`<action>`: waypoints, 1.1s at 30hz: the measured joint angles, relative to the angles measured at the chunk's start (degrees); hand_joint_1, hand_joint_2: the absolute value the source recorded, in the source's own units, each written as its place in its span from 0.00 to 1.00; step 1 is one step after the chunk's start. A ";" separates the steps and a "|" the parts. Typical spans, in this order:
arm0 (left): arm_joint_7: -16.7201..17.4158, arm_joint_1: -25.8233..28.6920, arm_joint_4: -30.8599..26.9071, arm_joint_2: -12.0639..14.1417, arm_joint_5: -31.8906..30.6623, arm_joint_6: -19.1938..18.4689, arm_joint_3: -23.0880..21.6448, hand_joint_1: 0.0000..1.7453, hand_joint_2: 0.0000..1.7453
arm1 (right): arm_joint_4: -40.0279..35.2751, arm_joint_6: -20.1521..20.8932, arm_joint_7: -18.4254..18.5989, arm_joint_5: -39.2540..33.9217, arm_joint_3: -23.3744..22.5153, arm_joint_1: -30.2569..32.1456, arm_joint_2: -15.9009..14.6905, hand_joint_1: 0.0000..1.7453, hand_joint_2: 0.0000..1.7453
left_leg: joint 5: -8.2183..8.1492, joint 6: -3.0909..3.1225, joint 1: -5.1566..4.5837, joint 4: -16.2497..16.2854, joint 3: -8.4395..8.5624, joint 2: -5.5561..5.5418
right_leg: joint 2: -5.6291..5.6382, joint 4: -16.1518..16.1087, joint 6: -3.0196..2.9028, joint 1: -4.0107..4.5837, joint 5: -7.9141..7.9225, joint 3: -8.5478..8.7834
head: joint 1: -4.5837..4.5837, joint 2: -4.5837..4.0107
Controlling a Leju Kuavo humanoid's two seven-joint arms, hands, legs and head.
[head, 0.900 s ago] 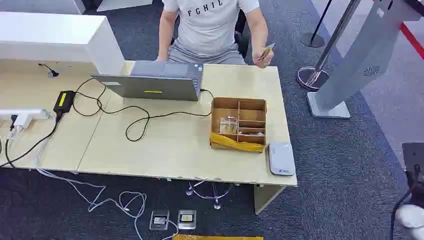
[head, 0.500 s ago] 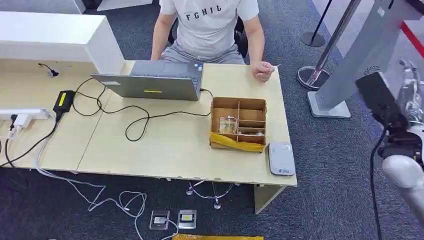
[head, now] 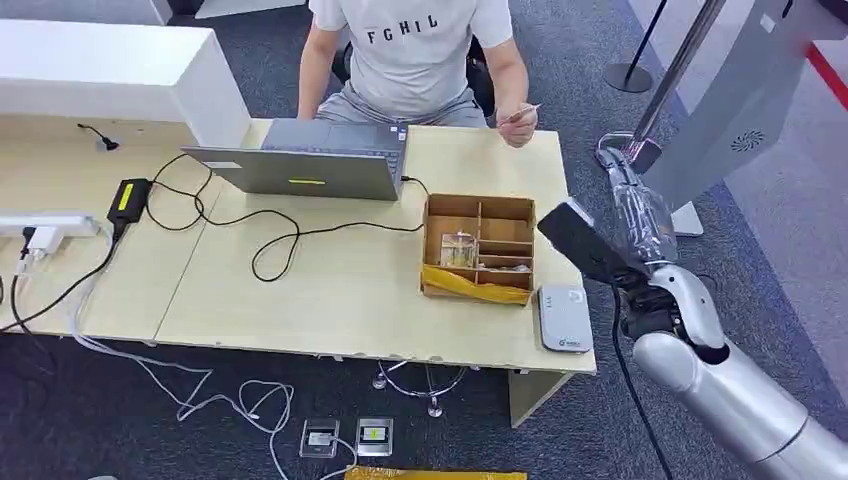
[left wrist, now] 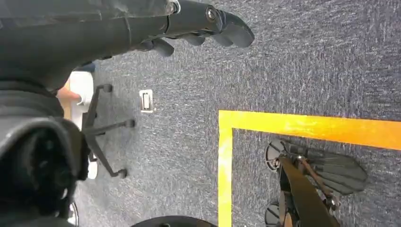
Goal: Pass the card to the sensor for recognition and then transmit it.
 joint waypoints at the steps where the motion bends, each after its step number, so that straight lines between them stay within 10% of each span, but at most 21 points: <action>1: 0.25 0.00 0.00 0.02 -0.09 0.11 -0.13 0.00 0.00 | 0.39 0.09 0.46 0.63 0.31 -0.01 0.29 0.00 1.00 | 0.00 0.00 0.00 0.00 0.00 0.00 | 0.00 0.00 0.00 0.00 0.00 0.00 | 0.00 0.00; 19: 1.23 0.09 0.00 0.31 -1.09 0.29 -1.49 0.00 0.00 | 12.75 -6.38 2.45 6.76 0.97 0.09 5.62 0.02 1.00 | 0.00 0.00 0.00 0.00 0.01 0.04 | 0.02 0.00 0.00 0.00 0.00 -0.02 | -0.02 0.00; 20: 1.23 0.08 0.00 0.31 -1.12 0.31 -1.62 0.00 0.00 | 13.23 -6.42 2.08 7.15 0.77 0.09 5.95 0.98 1.00 | 0.00 0.00 0.00 0.01 0.02 0.04 | 0.02 0.00 0.00 0.00 0.00 -0.02 | 0.02 0.00; 33: 1.23 0.09 0.00 0.83 -1.97 0.42 -2.45 0.00 0.00 | 16.09 -7.25 0.88 8.16 -1.61 1.13 7.11 1.00 1.00 | 0.00 0.00 0.00 0.01 0.04 0.05 | 0.03 0.00 0.00 0.00 0.00 -0.03 | 0.00 0.00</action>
